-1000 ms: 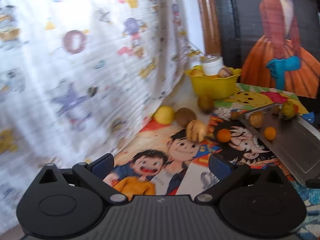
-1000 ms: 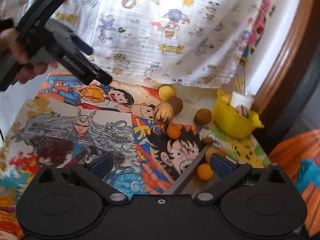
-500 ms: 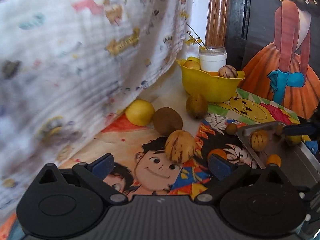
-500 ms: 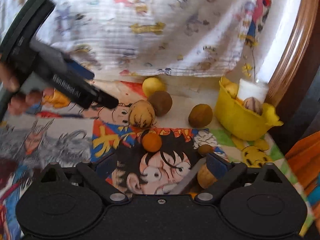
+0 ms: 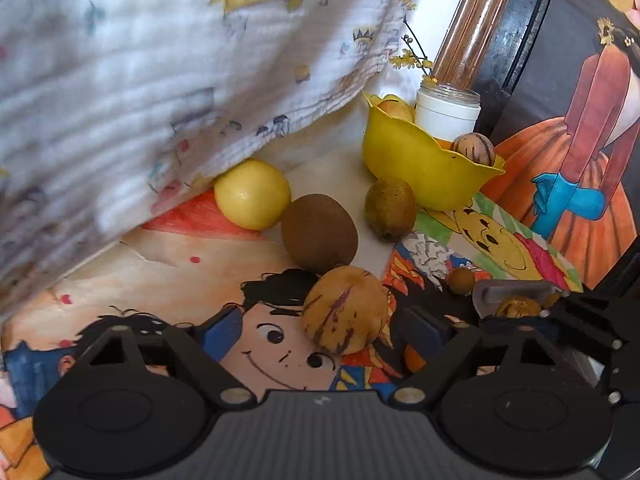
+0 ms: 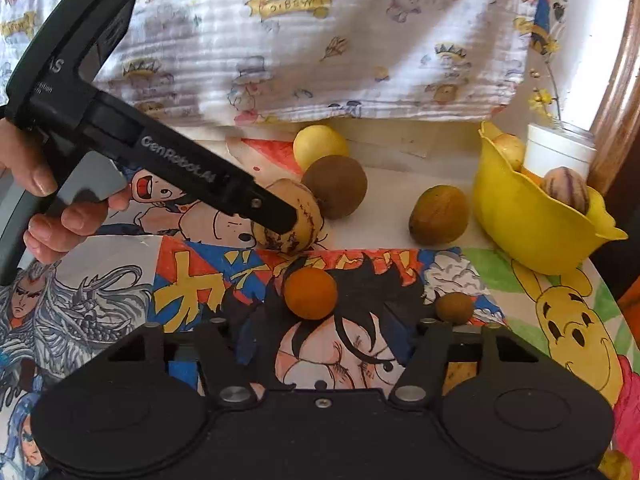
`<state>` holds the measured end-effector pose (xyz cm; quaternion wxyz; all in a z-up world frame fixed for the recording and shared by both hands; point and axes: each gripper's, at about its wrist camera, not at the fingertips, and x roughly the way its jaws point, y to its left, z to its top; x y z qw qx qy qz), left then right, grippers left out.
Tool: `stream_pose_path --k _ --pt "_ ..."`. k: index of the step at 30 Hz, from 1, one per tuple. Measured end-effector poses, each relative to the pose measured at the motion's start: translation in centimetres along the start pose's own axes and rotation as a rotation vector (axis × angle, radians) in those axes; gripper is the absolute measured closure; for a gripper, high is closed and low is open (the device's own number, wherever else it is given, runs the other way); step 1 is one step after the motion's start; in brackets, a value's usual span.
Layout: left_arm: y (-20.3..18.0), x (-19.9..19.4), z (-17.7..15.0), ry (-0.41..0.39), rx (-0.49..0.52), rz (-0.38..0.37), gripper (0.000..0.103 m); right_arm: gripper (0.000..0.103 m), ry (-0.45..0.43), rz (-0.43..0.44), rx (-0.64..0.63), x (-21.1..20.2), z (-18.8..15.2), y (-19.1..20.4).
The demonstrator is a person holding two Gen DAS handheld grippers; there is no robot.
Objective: Organize fruits
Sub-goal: 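Grasp the striped pale pepino with left tool while right tool grasps a small orange, then carry the pepino and the orange over the metal tray with both tools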
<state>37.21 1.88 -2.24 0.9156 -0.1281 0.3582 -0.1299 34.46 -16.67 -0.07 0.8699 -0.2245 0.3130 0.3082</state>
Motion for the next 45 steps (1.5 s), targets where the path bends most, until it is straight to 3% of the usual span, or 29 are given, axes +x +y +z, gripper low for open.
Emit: stream_pose_path --k 12,17,28,33,45 --pt "-0.6 2.1 0.6 0.023 0.017 -0.012 0.033 0.057 0.024 0.052 0.043 2.3 0.8 -1.1" --pt "-0.8 2.3 0.5 0.032 0.025 -0.038 0.047 0.067 0.017 0.076 0.054 2.5 0.8 -0.9" --pt "-1.0 1.0 0.0 0.048 0.015 0.010 0.049 0.068 0.005 0.075 0.107 1.3 0.1 -0.8" --pt "-1.7 -0.4 -0.3 0.067 0.024 0.032 0.049 0.069 -0.046 0.053 0.133 -1.3 -0.7 -1.0" --pt "-8.5 -3.2 -0.9 0.055 0.120 -0.030 0.049 0.069 -0.103 -0.063 0.224 -9.7 -5.9 -4.6"
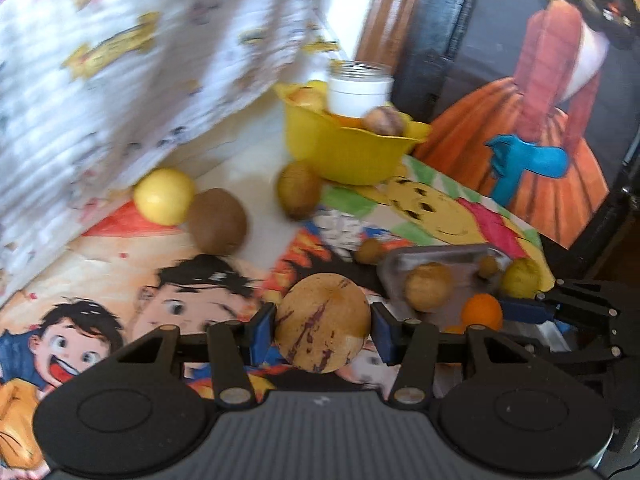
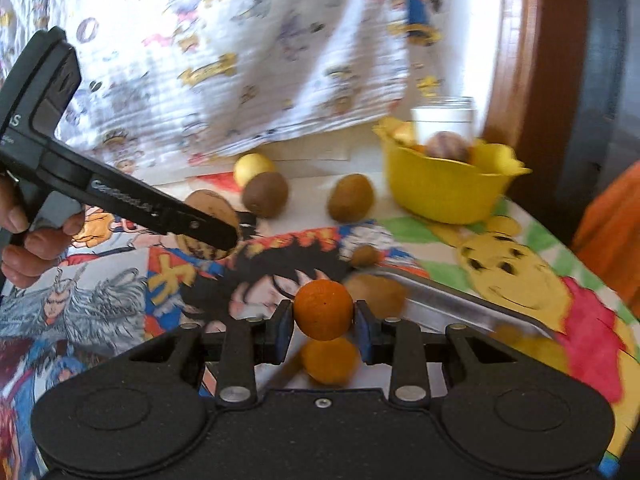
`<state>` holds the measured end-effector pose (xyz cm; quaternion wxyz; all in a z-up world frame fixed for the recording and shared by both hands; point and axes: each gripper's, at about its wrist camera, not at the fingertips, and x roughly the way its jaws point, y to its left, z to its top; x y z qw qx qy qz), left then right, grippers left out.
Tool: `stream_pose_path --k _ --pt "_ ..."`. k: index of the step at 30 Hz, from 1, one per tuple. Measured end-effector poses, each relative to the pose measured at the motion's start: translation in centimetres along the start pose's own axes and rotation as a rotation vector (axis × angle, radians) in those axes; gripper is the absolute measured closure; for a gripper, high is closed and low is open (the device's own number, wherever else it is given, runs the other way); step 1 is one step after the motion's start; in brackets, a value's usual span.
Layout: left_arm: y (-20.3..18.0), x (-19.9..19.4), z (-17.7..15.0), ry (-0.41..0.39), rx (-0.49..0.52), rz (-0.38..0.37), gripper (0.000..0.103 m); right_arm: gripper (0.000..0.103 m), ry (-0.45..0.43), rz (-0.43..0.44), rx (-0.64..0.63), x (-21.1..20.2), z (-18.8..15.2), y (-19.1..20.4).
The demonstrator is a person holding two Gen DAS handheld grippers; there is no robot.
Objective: Organize fruits
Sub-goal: 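Carry the pepino and the orange over the metal tray with both tools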
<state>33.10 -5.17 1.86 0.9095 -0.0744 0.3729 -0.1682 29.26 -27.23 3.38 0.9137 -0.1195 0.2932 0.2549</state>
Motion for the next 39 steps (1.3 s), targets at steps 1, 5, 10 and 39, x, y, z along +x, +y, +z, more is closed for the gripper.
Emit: stream_pose_path --k 1,5,10,39 --pt "-0.7 -0.1 -0.1 0.002 0.008 -0.008 0.049 0.069 -0.004 -0.013 0.007 -0.6 -0.4 -0.5" --pt "-3.7 0.1 -0.5 0.007 0.034 -0.033 0.049 0.069 -0.008 -0.059 0.030 -2.7 -2.3 -2.2" --pt "-7.0 0.2 -1.4 0.001 0.060 -0.053 0.049 0.069 -0.030 -0.120 0.043 -4.4 -4.6 -3.7" --pt "-11.8 3.8 -5.0 0.076 0.181 -0.087 0.049 0.068 -0.017 -0.212 0.073 -3.2 -8.4 -7.0"
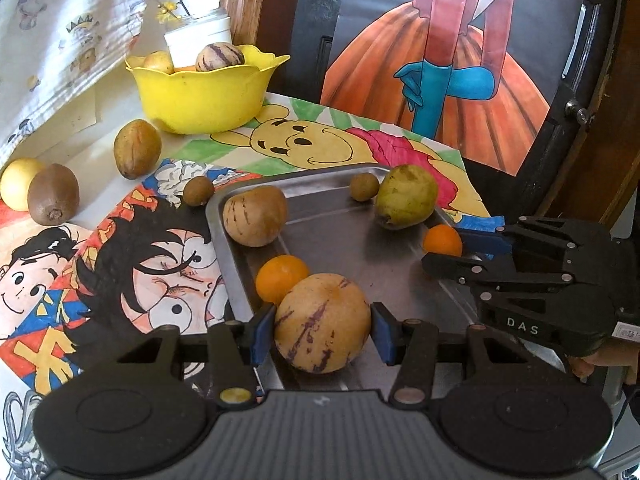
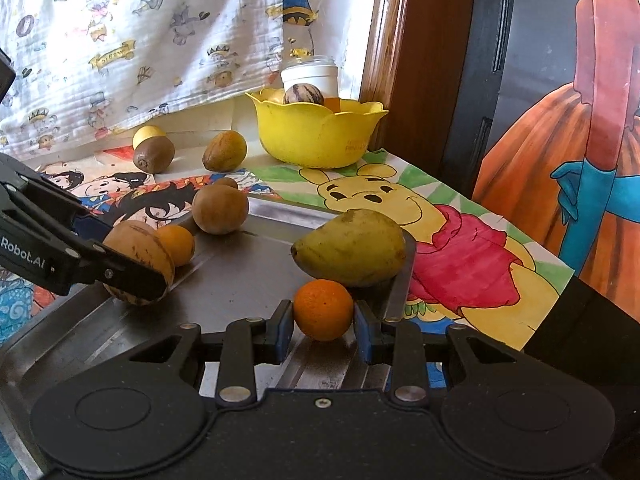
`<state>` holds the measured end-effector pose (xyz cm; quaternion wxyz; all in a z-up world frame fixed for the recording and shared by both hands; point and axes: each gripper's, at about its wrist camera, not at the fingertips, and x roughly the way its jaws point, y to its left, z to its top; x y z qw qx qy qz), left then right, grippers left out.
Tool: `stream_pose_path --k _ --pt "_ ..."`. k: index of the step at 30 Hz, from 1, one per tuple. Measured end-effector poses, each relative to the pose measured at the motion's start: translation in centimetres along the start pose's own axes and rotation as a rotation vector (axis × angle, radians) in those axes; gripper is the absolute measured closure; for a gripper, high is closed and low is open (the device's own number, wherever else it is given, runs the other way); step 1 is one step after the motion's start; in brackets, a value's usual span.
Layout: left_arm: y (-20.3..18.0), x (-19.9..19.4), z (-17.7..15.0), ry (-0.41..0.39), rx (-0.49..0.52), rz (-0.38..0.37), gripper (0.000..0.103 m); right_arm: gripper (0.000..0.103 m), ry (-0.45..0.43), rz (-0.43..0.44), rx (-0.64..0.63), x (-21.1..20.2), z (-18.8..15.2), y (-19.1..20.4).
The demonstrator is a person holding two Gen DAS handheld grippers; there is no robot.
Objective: Organize fruits
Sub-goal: 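Carry the pepino and the orange over the metal tray with both tools, then lower the pepino and orange into the tray and open both tools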
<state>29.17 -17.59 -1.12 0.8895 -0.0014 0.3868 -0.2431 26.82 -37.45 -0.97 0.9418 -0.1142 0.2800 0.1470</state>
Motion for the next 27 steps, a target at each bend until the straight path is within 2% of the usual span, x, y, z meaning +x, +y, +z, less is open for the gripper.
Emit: stream_pose_path --k 14,22,27 --pt "-0.3 0.1 -0.2 -0.006 0.029 0.006 0.048 0.068 0.008 0.000 0.013 0.1 -0.2 0.0" --pt "-0.5 0.0 -0.3 -0.003 0.038 0.009 0.047 0.058 -0.002 0.004 0.014 -0.4 -0.3 0.1" --pt "-0.3 -0.7 -0.5 -0.009 0.028 -0.001 0.045 0.048 -0.017 0.005 0.001 -1.4 -0.5 0.6"
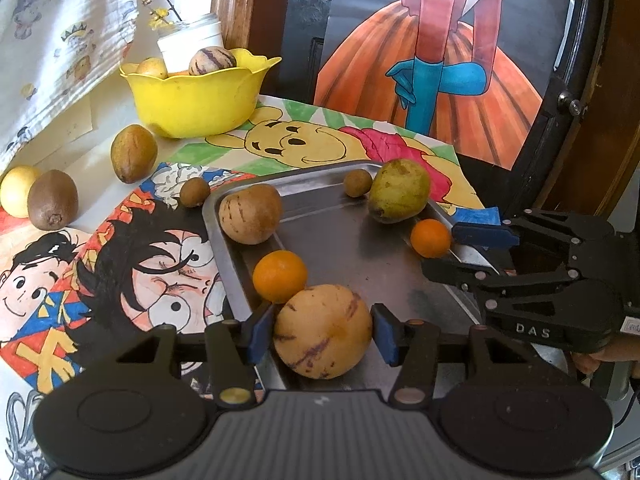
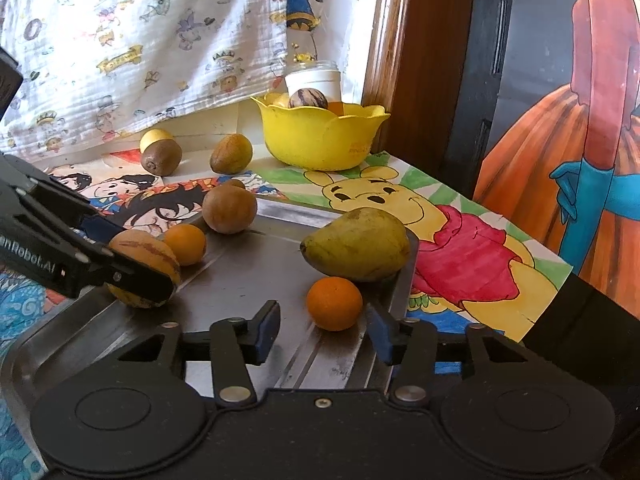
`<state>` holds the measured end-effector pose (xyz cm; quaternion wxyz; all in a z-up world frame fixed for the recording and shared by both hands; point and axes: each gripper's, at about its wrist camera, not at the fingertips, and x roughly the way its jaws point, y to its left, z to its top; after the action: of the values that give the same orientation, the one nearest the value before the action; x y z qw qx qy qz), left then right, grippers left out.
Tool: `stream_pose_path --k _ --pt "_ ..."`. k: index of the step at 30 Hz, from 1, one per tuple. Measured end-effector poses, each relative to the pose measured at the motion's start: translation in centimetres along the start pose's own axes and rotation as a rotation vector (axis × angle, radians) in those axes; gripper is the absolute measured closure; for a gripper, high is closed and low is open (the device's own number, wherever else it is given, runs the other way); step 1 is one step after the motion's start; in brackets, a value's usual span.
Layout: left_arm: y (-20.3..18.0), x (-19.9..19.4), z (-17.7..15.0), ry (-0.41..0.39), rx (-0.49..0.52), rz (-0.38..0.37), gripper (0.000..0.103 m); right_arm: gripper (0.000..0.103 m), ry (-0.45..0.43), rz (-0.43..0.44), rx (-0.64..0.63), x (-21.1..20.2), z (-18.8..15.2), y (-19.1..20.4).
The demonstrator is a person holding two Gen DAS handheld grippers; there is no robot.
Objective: Organize fruits
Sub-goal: 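Lower the pepino and orange into the tray and open both tools, then withdraw both tools from the tray toward the remaining fruits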
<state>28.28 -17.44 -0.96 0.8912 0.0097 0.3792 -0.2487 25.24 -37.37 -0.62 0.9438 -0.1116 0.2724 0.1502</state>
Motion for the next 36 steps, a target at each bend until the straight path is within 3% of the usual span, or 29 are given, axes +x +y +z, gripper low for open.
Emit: stream_pose_path --k 4,6,15,17,25,31,36 --pt "-0.1 -1.3 -0.2 -0.017 -0.004 0.009 0.037 0.042 -0.012 -0.015 -0.013 -1.2 -0.1 0.4" --pt "-0.1 -2.1 -0.4 -0.024 -0.012 0.013 0.035 0.034 -0.023 -0.020 -0.003 -2.1 0.1 0.4" --pt "-0.5 -7.7 -1.3 -0.108 -0.041 0.059 0.004 0.004 -0.083 -0.047 0.007 -8.1 1.0 2.0" --pt "-0.7 -9.3 -1.7 -0.130 -0.053 0.075 0.002 0.001 -0.093 -0.054 0.007 -9.8 1.2 2.7" --pt "-1.0 -16.8 -5.5 -0.180 -0.121 0.151 0.000 0.001 -0.134 -0.048 0.078 -17.2 1.3 7.4" --pt "-0.4 -23.0 -11.2 -0.199 -0.192 0.231 0.000 0.001 -0.185 -0.043 0.130 -23.3 0.1 13.3" --pt "1.3 -25.9 -15.3 -0.220 -0.275 0.230 0.000 0.000 -0.225 -0.013 0.138 -26.3 -1.2 17.5"
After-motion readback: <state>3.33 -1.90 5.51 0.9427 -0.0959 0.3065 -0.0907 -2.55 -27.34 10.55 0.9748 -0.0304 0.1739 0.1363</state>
